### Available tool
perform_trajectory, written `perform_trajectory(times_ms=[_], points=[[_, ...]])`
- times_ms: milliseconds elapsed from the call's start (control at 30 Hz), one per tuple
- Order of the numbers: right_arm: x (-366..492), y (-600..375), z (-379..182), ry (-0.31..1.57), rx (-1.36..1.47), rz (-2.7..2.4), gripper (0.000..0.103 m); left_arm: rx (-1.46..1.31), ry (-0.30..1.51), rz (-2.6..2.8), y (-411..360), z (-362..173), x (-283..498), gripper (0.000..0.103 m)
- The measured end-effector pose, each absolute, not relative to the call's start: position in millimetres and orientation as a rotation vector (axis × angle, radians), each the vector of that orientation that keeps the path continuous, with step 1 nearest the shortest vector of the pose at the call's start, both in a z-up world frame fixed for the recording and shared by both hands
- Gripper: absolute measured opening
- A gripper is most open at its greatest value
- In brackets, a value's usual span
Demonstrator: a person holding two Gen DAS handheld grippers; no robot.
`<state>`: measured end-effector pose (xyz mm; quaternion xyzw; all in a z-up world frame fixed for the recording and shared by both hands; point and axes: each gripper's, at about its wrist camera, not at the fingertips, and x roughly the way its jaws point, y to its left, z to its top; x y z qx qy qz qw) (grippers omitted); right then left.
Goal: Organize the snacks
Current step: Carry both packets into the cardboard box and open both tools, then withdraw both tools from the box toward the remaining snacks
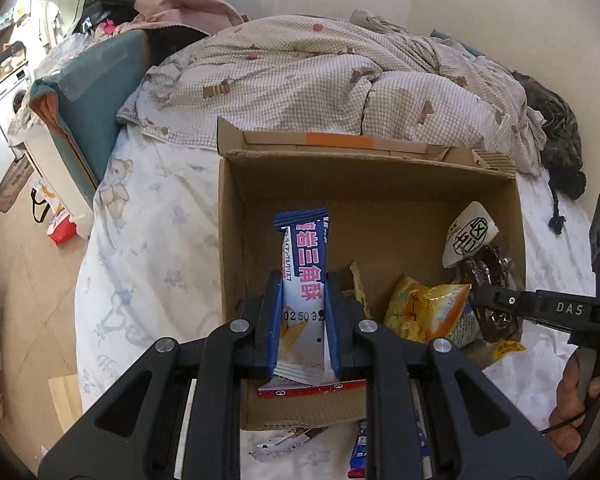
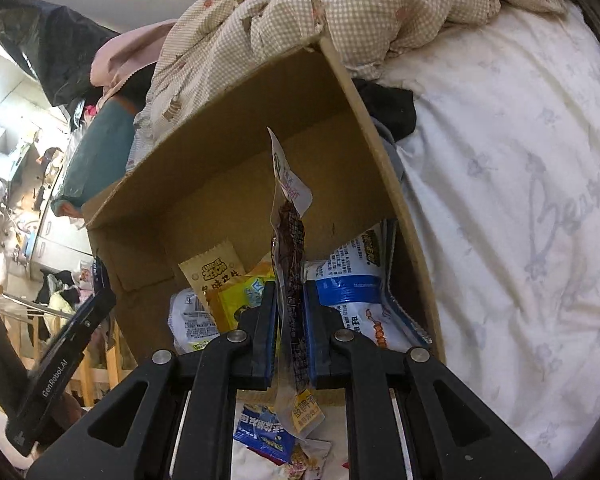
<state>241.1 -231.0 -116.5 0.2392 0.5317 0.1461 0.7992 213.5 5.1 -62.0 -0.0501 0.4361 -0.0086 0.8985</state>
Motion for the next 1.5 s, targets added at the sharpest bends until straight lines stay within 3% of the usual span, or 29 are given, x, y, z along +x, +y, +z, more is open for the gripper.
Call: perform_trajectory(times_ms=[633,667,700,733,767,800,833,867,1500], points=[[243.3,-231.9,-117.8,1.14,0.554,0.318,0.017,-0.08,0.904,-0.037,-3.6,-61.8,214.4,0.02],[243.7,-232.1,-116.9,1.14,0.553,0.315,0.017,-0.08,0.911,-0.039,-4.0,-62.3,214.5,0.032],[244.0,-231.7,-115.6,1.137,0.547,0.313,0.018,-0.081,0.924,-0.034,-4.0,-63.3,215.1,0.055],[243.7,-231.3,-113.9,1.13,0.54,0.313,0.024,-0.084,0.929,-0.024,-4.0,-63.5,215.3,0.066],[243.1,-230.8,-111.5,1.119,0.53,0.312,0.038,-0.092,0.927,-0.013,-3.0,-62.9,214.2,0.08],[242.6,-230.3,-109.9,1.112,0.524,0.309,0.05,-0.111,0.909,-0.012,-1.4,-60.3,211.9,0.082],[241.8,-230.1,-107.5,1.098,0.523,0.306,0.07,-0.121,0.899,-0.018,-0.7,-58.3,210.5,0.082],[239.8,-230.3,-104.1,1.073,0.523,0.304,0.076,-0.123,0.897,-0.028,-1.1,-56.6,210.0,0.083],[207.3,-228.9,-69.7,1.006,0.494,0.339,0.076,-0.122,0.825,-0.033,8.5,-33.1,179.9,0.083]])
